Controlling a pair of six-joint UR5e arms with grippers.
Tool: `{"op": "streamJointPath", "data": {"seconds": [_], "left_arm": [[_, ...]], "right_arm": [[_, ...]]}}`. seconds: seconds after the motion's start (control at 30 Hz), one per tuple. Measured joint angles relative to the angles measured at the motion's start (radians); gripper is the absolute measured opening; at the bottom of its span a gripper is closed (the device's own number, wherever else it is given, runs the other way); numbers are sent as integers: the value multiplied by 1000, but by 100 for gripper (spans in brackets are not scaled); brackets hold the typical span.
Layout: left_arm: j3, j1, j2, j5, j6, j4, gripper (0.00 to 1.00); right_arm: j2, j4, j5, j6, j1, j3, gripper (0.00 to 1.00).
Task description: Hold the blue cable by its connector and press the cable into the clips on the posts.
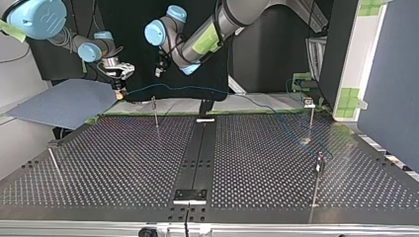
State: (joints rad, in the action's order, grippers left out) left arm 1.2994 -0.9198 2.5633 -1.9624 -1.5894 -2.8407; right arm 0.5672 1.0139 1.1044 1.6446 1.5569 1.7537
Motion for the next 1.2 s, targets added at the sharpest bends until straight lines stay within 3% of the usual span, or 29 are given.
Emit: {"op": "streamJointPath", "data": {"seconds": [0.2,0.5,0.87,1.2], "left_arm": [[48,-22,-46,3,-28,-48,100],[107,-12,-124,28,-102,-126,100],[38,-8,-147,10,-144,-212,100],[-63,67,-138,20,-146,-313,100]], "right_arm": [[1,3,2,0,0,0,0],[1,13,19,-1,8,3,0],[0,55,26,6,13,28,0],[0,84,25,10,16,44,0]]}}
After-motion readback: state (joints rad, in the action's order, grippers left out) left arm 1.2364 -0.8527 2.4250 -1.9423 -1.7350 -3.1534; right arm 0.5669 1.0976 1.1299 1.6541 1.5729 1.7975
